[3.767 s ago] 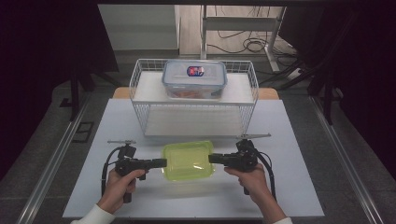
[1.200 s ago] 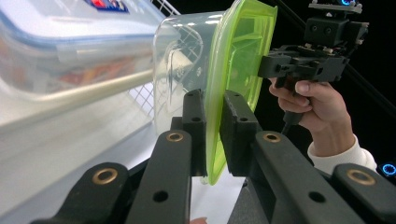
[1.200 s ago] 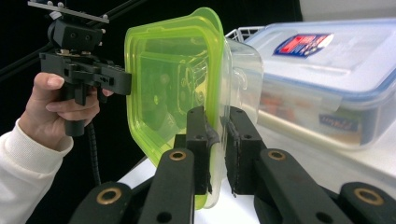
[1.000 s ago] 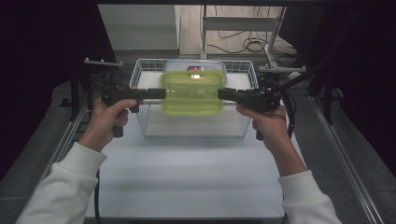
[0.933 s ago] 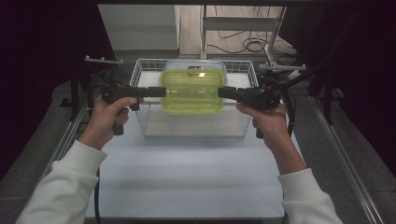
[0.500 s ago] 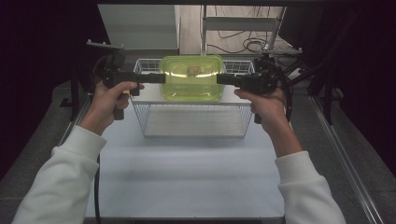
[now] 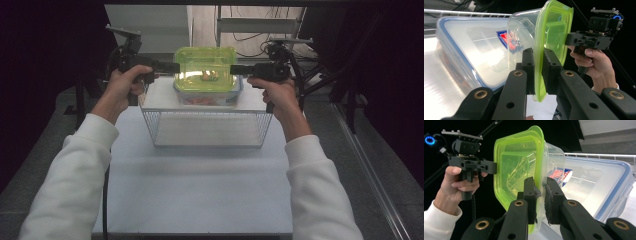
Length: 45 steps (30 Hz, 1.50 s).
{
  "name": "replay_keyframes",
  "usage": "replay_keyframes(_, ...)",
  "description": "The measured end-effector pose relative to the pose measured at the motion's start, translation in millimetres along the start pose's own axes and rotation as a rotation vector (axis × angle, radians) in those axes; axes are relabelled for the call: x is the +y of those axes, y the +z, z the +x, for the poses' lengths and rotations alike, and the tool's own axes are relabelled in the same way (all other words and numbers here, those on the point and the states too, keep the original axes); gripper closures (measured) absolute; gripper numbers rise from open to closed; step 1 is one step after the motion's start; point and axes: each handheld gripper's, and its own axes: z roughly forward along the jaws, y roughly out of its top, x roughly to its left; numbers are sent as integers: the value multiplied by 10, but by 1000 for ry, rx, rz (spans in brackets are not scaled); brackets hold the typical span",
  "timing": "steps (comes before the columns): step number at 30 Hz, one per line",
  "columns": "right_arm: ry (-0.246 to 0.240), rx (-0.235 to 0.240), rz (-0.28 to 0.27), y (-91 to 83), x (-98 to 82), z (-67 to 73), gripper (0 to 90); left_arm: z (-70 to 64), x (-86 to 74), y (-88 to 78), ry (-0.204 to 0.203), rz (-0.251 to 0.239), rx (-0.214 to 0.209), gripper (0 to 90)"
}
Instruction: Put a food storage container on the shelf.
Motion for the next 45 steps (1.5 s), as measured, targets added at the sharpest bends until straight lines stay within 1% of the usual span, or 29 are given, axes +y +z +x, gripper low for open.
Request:
replay_keyframes(2, 28, 4, 1, 27, 26, -60, 803, 48, 48, 35, -22, 6, 2, 818)
replay_keyframes(6, 59, -6, 9, 61, 85, -157, 804, 141, 118, 116, -53, 14, 0, 819)
replay_keyframes(7, 72, -7, 9, 72, 98, -186, 803, 169, 132, 126, -69, 4, -5, 818)
replay_keyframes(8, 89, 6, 2, 81, 109, -221, 801, 189, 144, 135, -81, -5, -5, 819)
replay_keyframes(10, 115, 15, -5, 103, 124, -273, 799, 217, 164, 151, -100, -18, -10, 819)
replay_keyframes(11, 128, 22, -7, 114, 129, -303, 797, 241, 170, 162, -120, -25, -21, 817)
replay_keyframes(12, 152, 31, -10, 125, 132, -342, 793, 257, 173, 166, -132, -27, -28, 815)
replay_keyframes(13, 164, 34, -11, 131, 132, -360, 791, 278, 174, 172, -149, -32, -33, 815)
replay_keyframes(15, 185, 35, -19, 151, 134, -386, 783, 322, 175, 187, -200, -45, -49, 812)
replay_keyframes(17, 218, 36, -25, 170, 136, -416, 775, 368, 182, 211, -238, -53, -61, 808)
replay_keyframes(20, 282, 36, -31, 196, 127, -491, 746, 429, 185, 277, -269, -32, -76, 778)
replay_keyframes(22, 306, 21, -41, 218, 124, -521, 733, 470, 180, 293, -278, -40, -92, 765)
replay_keyframes(24, 317, 18, -46, 232, 126, -531, 731, 494, 178, 293, -281, -41, -102, 761)
replay_keyframes(26, 319, 23, -47, 237, 126, -539, 728, 506, 175, 298, -282, -48, -110, 760)
replay_keyframes(29, 323, 28, -49, 241, 123, -550, 726, 510, 176, 301, -282, -59, -104, 758)
replay_keyframes(32, 325, 28, -50, 241, 122, -545, 724, 511, 178, 301, -274, -60, -102, 755)
replay_keyframes(33, 323, 30, -49, 239, 121, -546, 722, 505, 182, 301, -268, -60, -89, 751)
replay_keyframes(34, 321, 32, -49, 237, 116, -551, 718, 497, 184, 300, -264, -64, -73, 723)
replay_keyframes(35, 318, 32, -50, 238, 114, -553, 710, 487, 187, 298, -250, -69, -47, 694)
replay_keyframes(36, 303, 26, -54, 244, 115, -542, 691, 480, 189, 296, -236, -73, -23, 620)
replay_keyframes(37, 283, 14, -59, 249, 115, -531, 649, 467, 195, 295, -218, -79, 12, 547)
replay_keyframes(38, 278, 25, -78, 252, 115, -521, 597, 456, 199, 292, -206, -85, 26, 464)
replay_keyframes(39, 278, 35, -88, 251, 117, -516, 568, 443, 202, 285, -188, -91, 29, 411)
replay_keyframes(41, 244, 33, -97, 237, 121, -498, 508, 416, 202, 261, -160, -111, 28, 333)
replay_keyframes(42, 232, 31, -100, 222, 123, -485, 471, 402, 200, 250, -152, -120, 34, 300)
replay_keyframes(43, 223, 27, -103, 210, 124, -481, 458, 383, 197, 234, -139, -129, 39, 283)
replay_keyframes(45, 196, 3, -108, 165, 130, -463, 427, 344, 186, 203, -111, -142, 50, 251)
